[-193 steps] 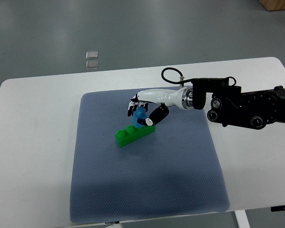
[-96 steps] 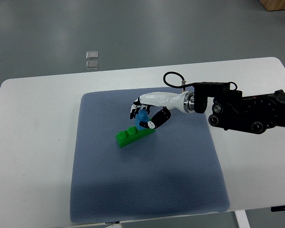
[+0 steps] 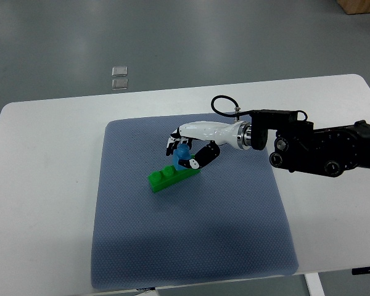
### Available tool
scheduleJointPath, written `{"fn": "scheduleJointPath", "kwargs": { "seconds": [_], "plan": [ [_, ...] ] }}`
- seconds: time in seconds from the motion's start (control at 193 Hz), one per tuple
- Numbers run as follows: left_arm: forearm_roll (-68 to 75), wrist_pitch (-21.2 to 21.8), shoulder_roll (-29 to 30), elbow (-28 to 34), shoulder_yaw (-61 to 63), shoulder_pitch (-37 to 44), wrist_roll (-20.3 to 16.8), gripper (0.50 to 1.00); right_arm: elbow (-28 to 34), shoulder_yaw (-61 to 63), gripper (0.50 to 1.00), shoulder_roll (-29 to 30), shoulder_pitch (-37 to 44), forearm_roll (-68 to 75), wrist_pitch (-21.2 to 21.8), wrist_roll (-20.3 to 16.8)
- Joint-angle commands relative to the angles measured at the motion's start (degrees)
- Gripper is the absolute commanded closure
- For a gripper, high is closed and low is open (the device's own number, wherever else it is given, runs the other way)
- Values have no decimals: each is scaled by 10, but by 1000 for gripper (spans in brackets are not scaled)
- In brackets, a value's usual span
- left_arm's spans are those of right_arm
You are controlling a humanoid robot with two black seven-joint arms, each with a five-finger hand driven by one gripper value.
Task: Stack blue block on green block with right hand
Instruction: 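Lower the blue block onto the green brick's studs and press down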
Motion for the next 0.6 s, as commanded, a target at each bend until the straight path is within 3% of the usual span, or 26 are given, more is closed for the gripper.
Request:
{"fn": "scheduleJointPath", "kwargs": {
  "seconds": [0.0, 0.596],
  "plan": [
    [0, 0, 0, 0, 1, 0, 0, 500, 0, 0, 920, 1, -4, 0, -8, 3],
    [0, 0, 0, 0, 1, 0, 0, 500, -21, -1, 918, 5, -24, -13, -31, 28]
  ]
}}
